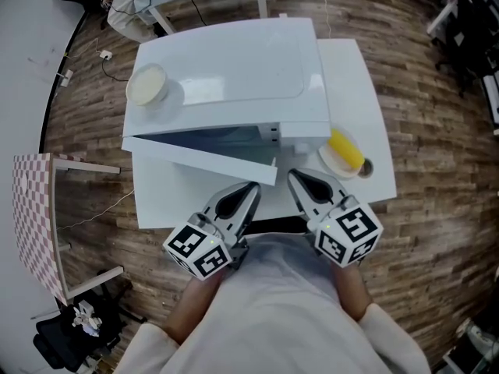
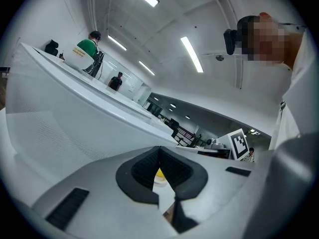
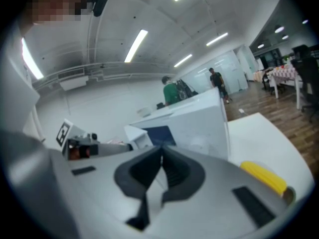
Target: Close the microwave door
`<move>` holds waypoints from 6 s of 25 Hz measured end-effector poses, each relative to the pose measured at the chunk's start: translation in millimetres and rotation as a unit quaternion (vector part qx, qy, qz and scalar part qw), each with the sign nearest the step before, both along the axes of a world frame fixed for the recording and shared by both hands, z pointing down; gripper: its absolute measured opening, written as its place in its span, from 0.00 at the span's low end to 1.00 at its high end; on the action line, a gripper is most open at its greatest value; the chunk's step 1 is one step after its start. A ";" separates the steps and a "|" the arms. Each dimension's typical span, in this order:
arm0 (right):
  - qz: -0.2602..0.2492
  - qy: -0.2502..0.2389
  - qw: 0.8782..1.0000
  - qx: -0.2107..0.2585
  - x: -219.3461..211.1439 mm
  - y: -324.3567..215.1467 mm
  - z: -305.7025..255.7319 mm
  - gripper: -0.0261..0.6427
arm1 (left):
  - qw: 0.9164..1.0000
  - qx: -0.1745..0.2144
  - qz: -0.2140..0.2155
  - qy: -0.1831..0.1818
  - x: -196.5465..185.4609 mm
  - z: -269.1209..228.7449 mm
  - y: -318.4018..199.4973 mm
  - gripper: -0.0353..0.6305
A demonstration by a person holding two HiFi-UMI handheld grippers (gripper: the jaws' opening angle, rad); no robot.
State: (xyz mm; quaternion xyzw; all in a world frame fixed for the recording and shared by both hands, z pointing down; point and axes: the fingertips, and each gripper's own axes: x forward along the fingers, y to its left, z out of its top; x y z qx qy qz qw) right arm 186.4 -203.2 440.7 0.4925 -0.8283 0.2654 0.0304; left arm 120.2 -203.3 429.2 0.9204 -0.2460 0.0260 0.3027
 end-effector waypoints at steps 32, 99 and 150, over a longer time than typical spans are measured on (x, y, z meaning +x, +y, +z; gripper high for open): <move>-0.049 0.003 0.999 0.015 -23.3 -8.7 -11.1 0.07 | 1.000 -0.002 0.006 0.022 12.5 -6.5 -27.5 0.08; -0.018 -0.048 0.999 0.012 -35.7 -64.5 -16.4 0.07 | 0.998 -0.032 0.005 0.063 16.2 -2.9 -73.3 0.08; 0.023 0.051 0.997 0.052 -14.7 23.9 -54.0 0.07 | 0.997 0.009 0.042 0.058 20.1 -39.4 -2.5 0.08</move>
